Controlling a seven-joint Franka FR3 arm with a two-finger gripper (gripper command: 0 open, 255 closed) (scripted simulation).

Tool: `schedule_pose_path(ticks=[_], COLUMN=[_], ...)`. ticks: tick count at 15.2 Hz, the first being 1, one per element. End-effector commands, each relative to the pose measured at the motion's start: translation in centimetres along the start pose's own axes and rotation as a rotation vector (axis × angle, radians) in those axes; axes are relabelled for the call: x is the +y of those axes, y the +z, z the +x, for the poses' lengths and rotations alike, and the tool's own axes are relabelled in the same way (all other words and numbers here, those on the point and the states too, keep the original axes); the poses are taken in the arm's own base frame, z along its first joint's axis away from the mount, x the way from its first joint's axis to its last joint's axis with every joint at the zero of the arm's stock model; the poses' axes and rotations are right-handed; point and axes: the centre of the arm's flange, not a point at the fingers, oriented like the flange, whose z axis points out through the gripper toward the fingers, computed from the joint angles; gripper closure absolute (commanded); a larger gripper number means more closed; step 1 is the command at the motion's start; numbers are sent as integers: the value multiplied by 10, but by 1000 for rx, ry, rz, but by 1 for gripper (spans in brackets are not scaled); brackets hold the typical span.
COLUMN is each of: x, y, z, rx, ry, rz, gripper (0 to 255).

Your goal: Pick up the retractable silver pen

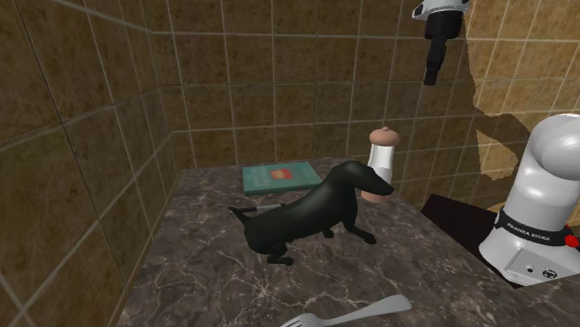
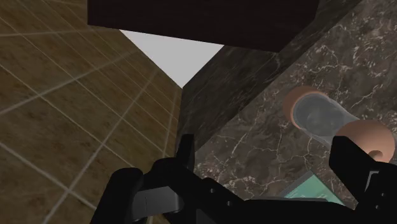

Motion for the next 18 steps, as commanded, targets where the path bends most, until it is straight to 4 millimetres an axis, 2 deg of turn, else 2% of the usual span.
schedule_pose_path(ticks=[1, 9, 18], x=[0, -51, -122], y=[0, 50, 107], z=[0, 80, 160], rx=[0, -14, -29], ry=[0, -152, -322], rz=[0, -3, -6], gripper=[0, 0, 0])
